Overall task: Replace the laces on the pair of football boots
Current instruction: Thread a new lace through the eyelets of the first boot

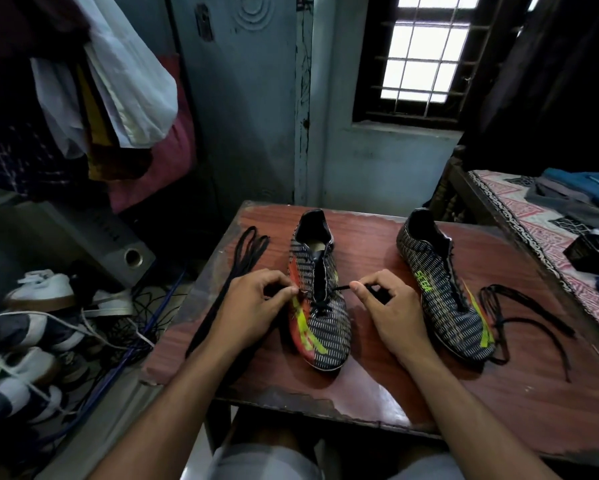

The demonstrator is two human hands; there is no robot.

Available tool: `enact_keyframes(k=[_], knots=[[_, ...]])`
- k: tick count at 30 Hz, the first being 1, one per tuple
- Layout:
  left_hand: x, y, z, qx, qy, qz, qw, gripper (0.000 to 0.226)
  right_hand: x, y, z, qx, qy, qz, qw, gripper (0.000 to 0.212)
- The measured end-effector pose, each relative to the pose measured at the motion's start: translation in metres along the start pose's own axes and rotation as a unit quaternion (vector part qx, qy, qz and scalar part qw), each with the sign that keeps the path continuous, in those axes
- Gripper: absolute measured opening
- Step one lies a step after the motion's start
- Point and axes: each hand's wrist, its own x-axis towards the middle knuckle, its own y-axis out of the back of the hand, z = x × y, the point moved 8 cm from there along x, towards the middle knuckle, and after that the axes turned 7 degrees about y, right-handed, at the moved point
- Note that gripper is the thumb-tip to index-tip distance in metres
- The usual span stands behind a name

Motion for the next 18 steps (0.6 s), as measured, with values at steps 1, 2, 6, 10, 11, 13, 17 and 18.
enact_keyframes(k=[1,2,6,10,11,13,17,18], knots=[[0.001,0.002,-0.001,-0.001,0.014,-0.004,1.0,0.009,0.0,0.001,-0.002,-0.015,0.014,0.006,1.0,0.01],[0.0,0.002,-0.002,0.005,0.033,-0.016,0.999,0.012,0.0,0.002,-0.004,-0.031,0.031,0.01,0.999,0.01],[-0.009,0.009,0.004,0.096,0.069,-0.09,0.989,0.026,-0.002,0.0,-0.013,-0.073,0.089,0.006,0.993,0.008],[-0.035,0.022,0.027,0.155,0.077,-0.163,0.971,0.034,-0.006,0.003,-0.013,-0.078,0.076,0.025,0.994,0.016],[-0.038,0.027,0.034,0.14,0.081,-0.173,0.971,0.031,-0.005,0.003,-0.013,-0.086,0.076,0.033,0.993,0.019],[-0.047,0.038,0.056,0.124,0.09,-0.192,0.969,0.021,-0.005,0.004,-0.015,-0.091,0.08,0.045,0.992,0.021],[-0.059,0.064,0.103,0.028,0.097,-0.176,0.979,0.029,-0.007,0.01,-0.023,-0.09,0.116,0.054,0.988,0.019],[-0.061,0.068,0.113,-0.009,0.098,-0.182,0.978,0.03,-0.008,0.01,-0.027,-0.087,0.13,0.056,0.986,0.018]])
